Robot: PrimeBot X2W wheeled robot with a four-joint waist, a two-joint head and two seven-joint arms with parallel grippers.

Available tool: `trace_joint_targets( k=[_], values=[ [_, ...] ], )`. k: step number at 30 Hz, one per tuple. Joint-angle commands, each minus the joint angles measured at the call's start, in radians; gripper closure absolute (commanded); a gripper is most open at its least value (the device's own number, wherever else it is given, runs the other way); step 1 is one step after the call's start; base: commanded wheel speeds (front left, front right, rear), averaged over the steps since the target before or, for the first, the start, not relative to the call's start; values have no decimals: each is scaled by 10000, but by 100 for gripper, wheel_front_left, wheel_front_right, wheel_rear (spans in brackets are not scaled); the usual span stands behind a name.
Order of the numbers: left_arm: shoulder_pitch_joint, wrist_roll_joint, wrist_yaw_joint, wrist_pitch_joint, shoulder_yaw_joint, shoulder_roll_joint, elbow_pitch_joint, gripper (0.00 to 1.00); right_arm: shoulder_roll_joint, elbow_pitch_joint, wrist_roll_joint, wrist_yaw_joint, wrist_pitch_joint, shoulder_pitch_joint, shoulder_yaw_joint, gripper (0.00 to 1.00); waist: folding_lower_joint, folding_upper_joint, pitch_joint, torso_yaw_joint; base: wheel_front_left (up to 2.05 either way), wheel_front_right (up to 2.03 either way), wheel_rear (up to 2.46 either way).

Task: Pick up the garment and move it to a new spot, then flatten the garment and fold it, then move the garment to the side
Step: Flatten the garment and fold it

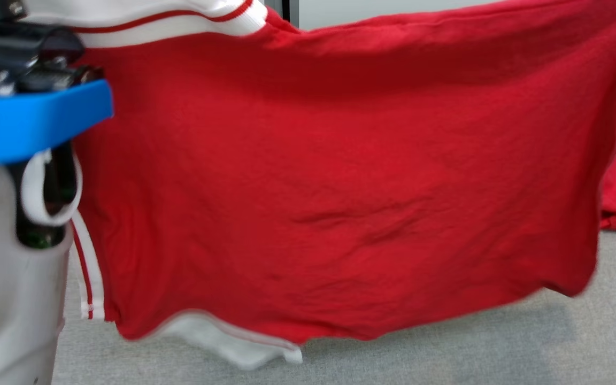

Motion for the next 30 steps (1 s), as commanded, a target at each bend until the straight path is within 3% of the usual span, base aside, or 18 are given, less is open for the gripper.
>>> trace_joint_targets(
  k=[1,11,18,23,30],
  values=[
    [-369,-177,-130,103,-112,-104,708,100,-88,356,150,0,-18,-534,211,100,0,1,274,30,0,0,0],
    [-3707,-240,-1034,-1228,-137,-598,6468,100,214,3921,616,0,-804,-4371,1893,100,0,1,1393,-165,0,0,0],
    [-5347,99,-1188,-1418,164,-826,9209,100,799,7156,788,0,-1867,-6735,3236,100,0,1,1718,-125,0,0,0],
    [-4833,73,-1247,-1418,236,-1374,10950,100,1337,9465,1137,0,-2401,-6945,4275,100,0,1,2031,112,0,0,0],
    [-3258,-64,-1442,-1423,424,-2009,12848,100,2065,11583,2030,0,-2797,-5513,5715,100,0,1,2530,243,0,0,0]
  ],
)
